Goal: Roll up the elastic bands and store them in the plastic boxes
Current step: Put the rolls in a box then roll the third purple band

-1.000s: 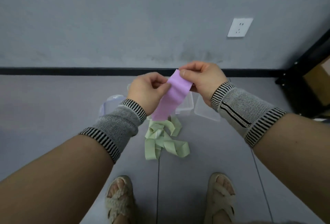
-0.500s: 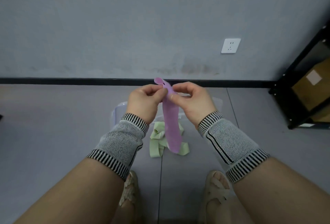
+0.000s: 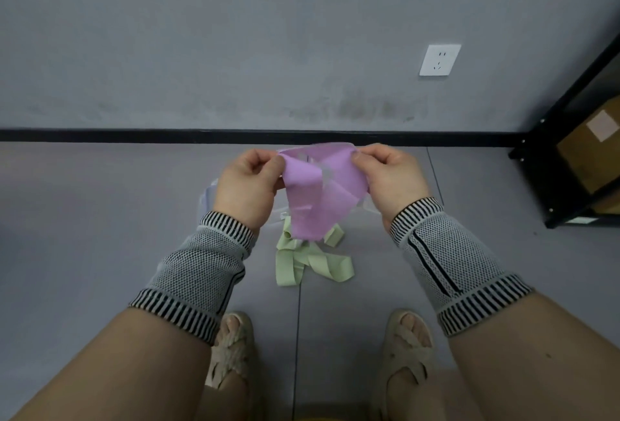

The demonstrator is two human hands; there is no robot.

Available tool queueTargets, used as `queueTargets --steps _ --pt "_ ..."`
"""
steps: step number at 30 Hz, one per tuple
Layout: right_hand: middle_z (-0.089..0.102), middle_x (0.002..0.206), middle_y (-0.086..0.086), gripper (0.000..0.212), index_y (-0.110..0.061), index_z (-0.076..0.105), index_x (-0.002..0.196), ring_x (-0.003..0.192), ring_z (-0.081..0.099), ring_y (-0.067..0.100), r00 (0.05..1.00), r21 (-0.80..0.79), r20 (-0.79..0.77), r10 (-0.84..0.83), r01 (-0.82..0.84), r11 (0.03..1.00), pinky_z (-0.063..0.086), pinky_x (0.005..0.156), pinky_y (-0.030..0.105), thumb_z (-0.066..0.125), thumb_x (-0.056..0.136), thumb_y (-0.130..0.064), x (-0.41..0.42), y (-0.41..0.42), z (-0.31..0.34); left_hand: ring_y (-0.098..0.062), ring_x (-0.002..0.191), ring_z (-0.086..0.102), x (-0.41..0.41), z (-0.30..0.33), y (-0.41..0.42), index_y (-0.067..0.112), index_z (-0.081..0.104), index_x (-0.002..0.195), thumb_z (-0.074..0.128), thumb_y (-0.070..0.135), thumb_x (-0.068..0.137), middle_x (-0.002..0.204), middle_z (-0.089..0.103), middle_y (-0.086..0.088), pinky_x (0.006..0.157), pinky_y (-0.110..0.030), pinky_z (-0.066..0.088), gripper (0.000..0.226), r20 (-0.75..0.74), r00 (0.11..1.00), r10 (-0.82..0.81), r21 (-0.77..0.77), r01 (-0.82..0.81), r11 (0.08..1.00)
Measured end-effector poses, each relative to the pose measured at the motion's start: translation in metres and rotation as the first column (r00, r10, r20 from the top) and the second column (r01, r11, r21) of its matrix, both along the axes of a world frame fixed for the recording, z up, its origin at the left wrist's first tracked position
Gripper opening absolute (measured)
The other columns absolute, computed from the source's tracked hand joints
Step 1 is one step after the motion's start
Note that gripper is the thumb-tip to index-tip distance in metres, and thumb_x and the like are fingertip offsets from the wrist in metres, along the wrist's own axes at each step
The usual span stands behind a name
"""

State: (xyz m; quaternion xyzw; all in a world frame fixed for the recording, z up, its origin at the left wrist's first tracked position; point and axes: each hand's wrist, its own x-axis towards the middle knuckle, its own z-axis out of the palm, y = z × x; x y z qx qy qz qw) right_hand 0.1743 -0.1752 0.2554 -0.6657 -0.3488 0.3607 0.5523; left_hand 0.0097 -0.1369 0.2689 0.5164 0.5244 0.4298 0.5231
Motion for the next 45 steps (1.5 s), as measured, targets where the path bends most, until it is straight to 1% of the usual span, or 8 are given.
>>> queueTargets --steps 7,13,18,26,32,38,42,45 --pt "0.056 0.062 -0.005 0.032 -0.025 0.062 0.056 0.068 0.049 0.017 0.999 -0.058 -0.016 -0.041 0.04 0.998 0.038 0.069 0.032 0.056 0.087 -0.017 0.003 0.006 -0.004 -0.02 0.072 0.051 -0.002 -0.005 0.013 0.02 0.06 0.07 0.056 0.016 0.089 0.068 0.056 -0.002 0.074 -0.039 0.046 0.019 -0.043 0.999 -0.016 -0.013 0.016 1.0" --pt "0.052 0.068 0.004 0.029 -0.021 0.059 0.06 0.069 0.047 0.018 0.998 -0.07 0.039 -0.042 0.045 0.997 0.039 0.068 0.032 0.054 0.088 -0.017 0.003 0.007 -0.003 -0.018 0.072 0.05 -0.004 0.0 0.014 0.017 0.059 0.071 0.054 0.012 0.091 0.068 0.056 -0.001 0.071 -0.037 0.044 0.021 -0.023 0.999 -0.04 -0.029 0.039 0.999" --pt "0.063 0.104 -0.008 0.023 -0.023 0.065 0.108 0.103 0.058 0.009 0.994 -0.059 0.107 0.019 -0.013 0.998 0.045 0.095 0.027 0.058 0.088 -0.014 -0.002 0.005 0.0 -0.017 0.068 0.053 -0.002 0.006 0.011 0.015 0.057 0.075 0.052 0.012 0.093 0.073 0.057 -0.003 0.065 -0.033 0.049 0.02 0.084 0.996 -0.039 -0.098 0.047 0.994" --pt "0.068 0.078 -0.002 0.012 -0.021 0.068 0.088 0.065 0.059 0.003 0.971 -0.019 0.038 0.237 -0.236 0.971 0.049 0.066 0.015 0.07 0.081 -0.011 -0.026 -0.002 0.006 -0.018 0.069 0.058 -0.004 0.01 0.014 0.012 0.059 0.084 0.052 0.012 0.094 0.079 0.062 -0.007 0.066 -0.031 0.052 0.012 0.159 0.987 -0.017 -0.154 0.041 0.987" --pt "0.062 0.111 -0.011 0.035 -0.029 0.058 0.11 0.075 0.059 -0.005 0.975 0.058 0.098 0.199 -0.205 0.977 0.05 0.075 0.015 0.071 0.081 -0.016 -0.029 0.0 0.008 -0.018 0.068 0.059 -0.008 0.01 0.015 0.01 0.061 0.09 0.053 0.009 0.093 0.081 0.063 -0.008 0.061 -0.028 0.053 0.009 0.2 0.98 -0.017 -0.178 0.053 0.983" --pt "0.063 0.063 -0.007 0.022 -0.026 0.063 0.091 0.065 0.057 0.011 0.974 0.116 0.038 0.224 -0.227 0.967 0.052 0.074 0.025 0.068 0.083 -0.006 -0.035 0.0 0.012 -0.017 0.068 0.063 -0.004 0.012 0.01 0.009 0.06 0.089 0.052 0.009 0.093 0.085 0.066 -0.012 0.059 -0.025 0.055 0.009 0.265 0.962 -0.067 -0.193 0.121 0.974" --pt "0.061 0.058 -0.005 0.024 -0.025 0.062 0.089 0.068 0.057 0.022 0.987 0.15 -0.104 0.121 -0.104 0.983 0.054 0.078 0.043 0.067 0.082 -0.002 -0.031 0.003 0.012 -0.012 0.069 0.064 -0.001 0.008 0.004 0.014 0.062 0.097 0.059 0.026 0.09 0.083 0.068 -0.002 0.061 -0.022 0.049 0.014 0.067 0.976 -0.209 -0.222 0.219 0.95" --pt "0.063 0.061 -0.001 0.021 -0.022 0.062 0.087 0.067 0.058 0.022 0.981 0.148 -0.192 0.036 -0.008 0.989 0.053 0.073 0.042 0.068 0.082 -0.003 -0.024 0.004 0.012 -0.006 0.059 0.062 0.002 0.002 0.0 0.013 0.06 0.108 0.068 0.011 0.082 0.067 0.068 0.006 0.058 -0.02 0.047 0.027 -0.112 0.95 -0.29 -0.139 0.274 0.952"
